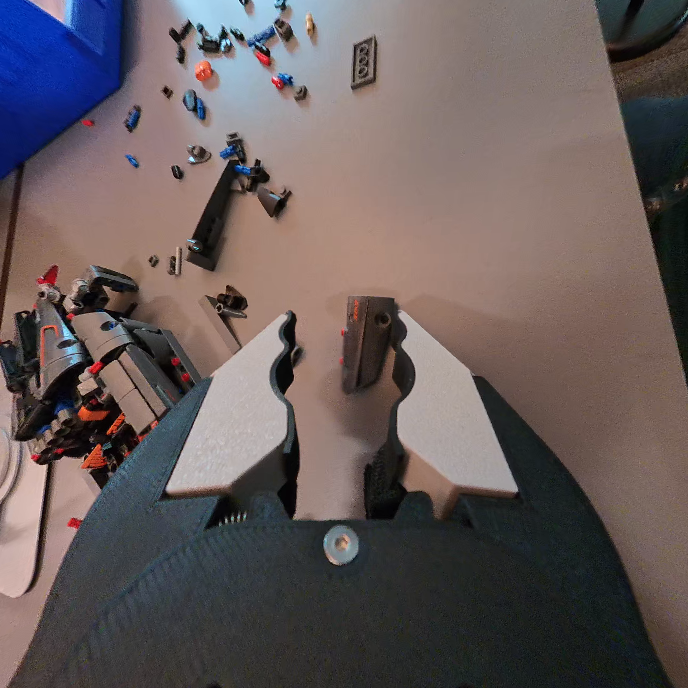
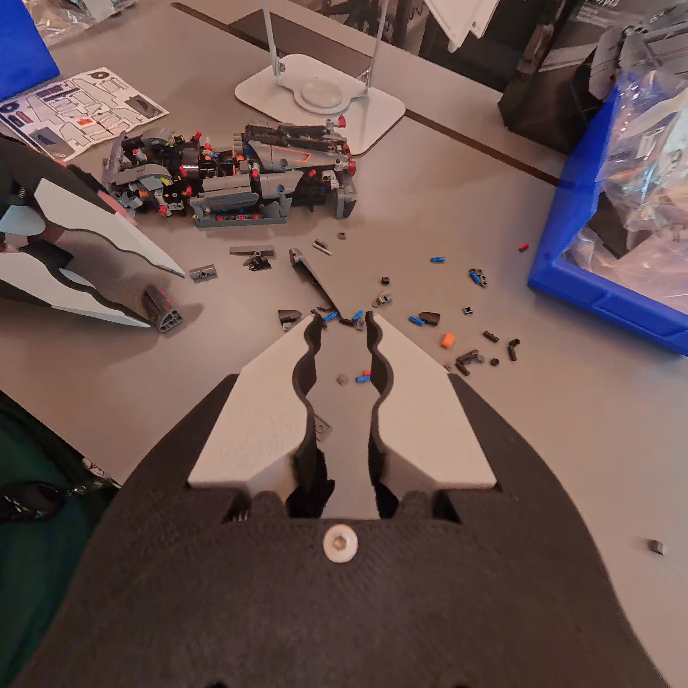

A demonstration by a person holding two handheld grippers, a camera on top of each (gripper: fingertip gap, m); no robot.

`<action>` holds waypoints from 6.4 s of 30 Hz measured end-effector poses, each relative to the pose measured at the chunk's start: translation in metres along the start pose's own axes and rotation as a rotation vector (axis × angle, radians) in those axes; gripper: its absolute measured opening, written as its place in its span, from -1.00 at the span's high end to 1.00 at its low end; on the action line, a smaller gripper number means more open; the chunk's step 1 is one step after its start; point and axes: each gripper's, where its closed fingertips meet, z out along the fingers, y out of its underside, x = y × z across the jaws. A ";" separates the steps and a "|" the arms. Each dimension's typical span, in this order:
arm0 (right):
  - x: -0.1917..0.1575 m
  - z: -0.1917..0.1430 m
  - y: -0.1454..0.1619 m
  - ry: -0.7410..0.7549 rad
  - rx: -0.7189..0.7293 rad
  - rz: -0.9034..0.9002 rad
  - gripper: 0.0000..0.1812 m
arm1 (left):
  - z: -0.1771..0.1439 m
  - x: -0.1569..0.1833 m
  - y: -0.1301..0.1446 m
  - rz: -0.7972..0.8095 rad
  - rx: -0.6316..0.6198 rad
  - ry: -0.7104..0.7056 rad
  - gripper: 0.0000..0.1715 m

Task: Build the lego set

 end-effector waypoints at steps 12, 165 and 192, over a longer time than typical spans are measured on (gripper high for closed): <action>-0.005 -0.027 0.030 -0.029 -0.094 -0.140 0.99 | -0.016 -0.018 0.000 -0.033 0.079 -0.131 0.61; -0.464 0.128 -0.024 -1.428 -0.131 -0.506 0.91 | -0.341 0.051 0.312 -0.929 -0.305 -0.469 0.90; -0.460 0.124 -0.031 -1.442 -0.073 -0.479 0.91 | -0.322 -0.003 0.305 -0.874 -0.303 -0.467 0.75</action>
